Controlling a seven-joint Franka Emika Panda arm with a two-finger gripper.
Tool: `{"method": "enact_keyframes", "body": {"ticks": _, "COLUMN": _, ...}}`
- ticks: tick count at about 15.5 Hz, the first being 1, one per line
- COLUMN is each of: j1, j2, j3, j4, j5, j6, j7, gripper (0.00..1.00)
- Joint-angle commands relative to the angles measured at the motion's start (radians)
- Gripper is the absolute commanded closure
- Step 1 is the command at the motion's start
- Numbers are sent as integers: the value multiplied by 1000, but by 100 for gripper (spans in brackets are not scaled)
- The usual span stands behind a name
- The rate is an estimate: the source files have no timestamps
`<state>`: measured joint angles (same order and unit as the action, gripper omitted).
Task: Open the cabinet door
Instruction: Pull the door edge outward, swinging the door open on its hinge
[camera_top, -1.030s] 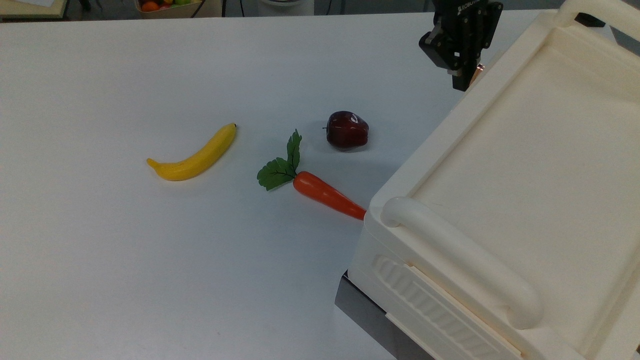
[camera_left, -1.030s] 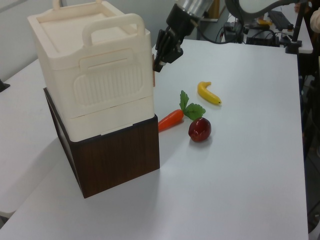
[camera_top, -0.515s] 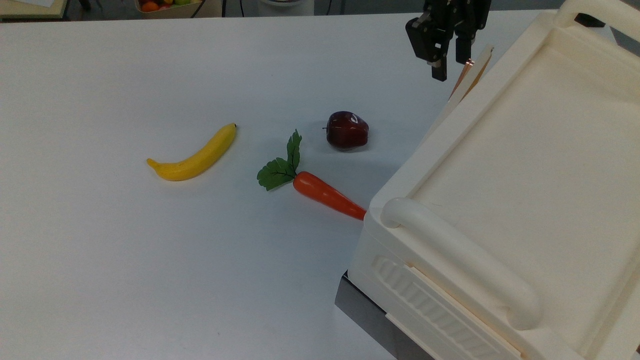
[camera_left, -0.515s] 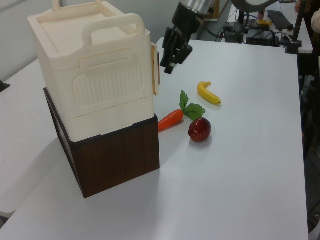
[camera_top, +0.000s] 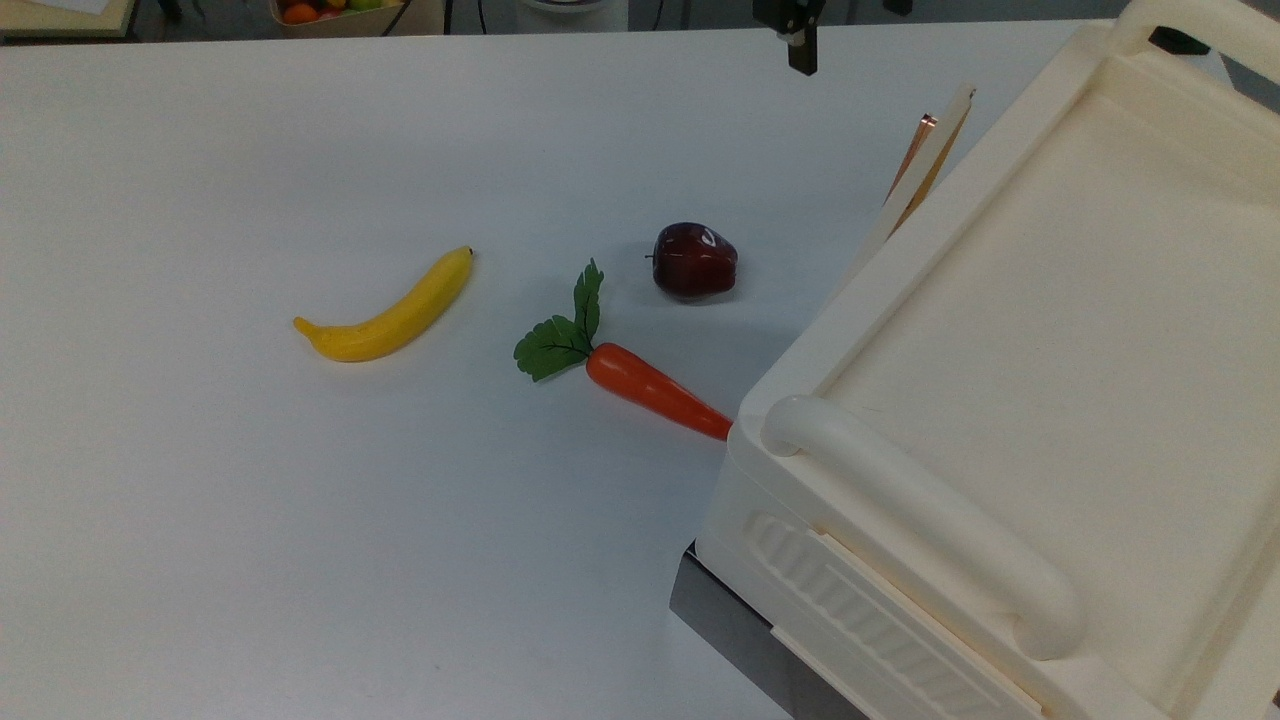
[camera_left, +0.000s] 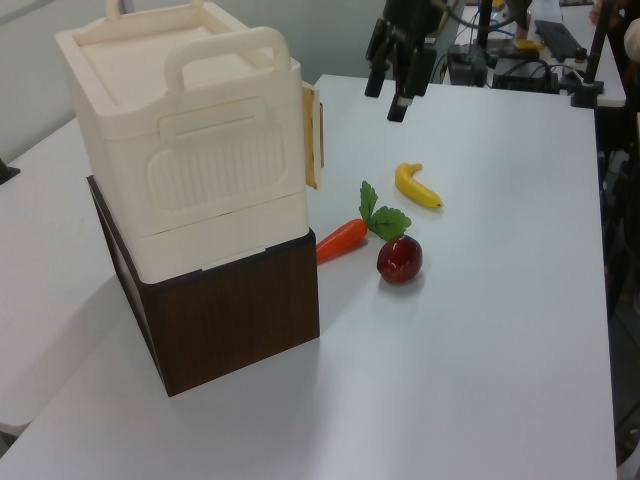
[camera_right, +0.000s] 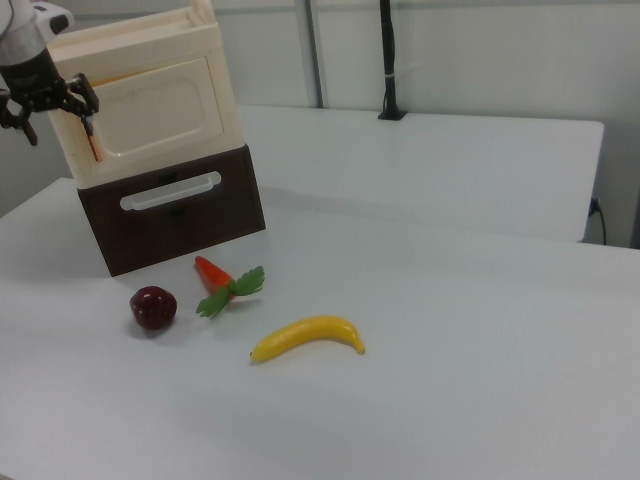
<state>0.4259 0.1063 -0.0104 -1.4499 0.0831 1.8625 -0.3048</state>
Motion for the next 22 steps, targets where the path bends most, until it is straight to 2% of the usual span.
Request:
{"method": "enact_keyframes", "body": {"ticks": 1, "j1": 16, "j2": 7, "j3": 7, "j4": 39, "j5": 1, "j6": 70, "j7": 72, "gripper": 0}}
{"method": "enact_keyframes", "body": {"ticks": 9, "j1": 68, "j2": 55, "j3": 15, "j4": 34, "j5": 0, "j6": 384, "j7": 72, "gripper": 0}}
{"method": "enact_keyframes", "body": {"ticks": 12, "j1": 79, "j2": 84, "j3": 18, "j4": 29, "j5": -8, "j6": 449, "j7": 64, "gripper": 0}}
{"method": "enact_keyframes", "body": {"ticks": 18, "j1": 74, "j2": 86, "j3": 20, "j4": 28, "j5": -3, "j6": 445, "j7": 64, "gripper": 0}}
{"method": "enact_keyframes", "body": {"ticks": 22, "j1": 63, "j2": 52, "j3": 6, "j4": 26, "j5": -6, "j6": 275, "j7": 67, "gripper": 0}}
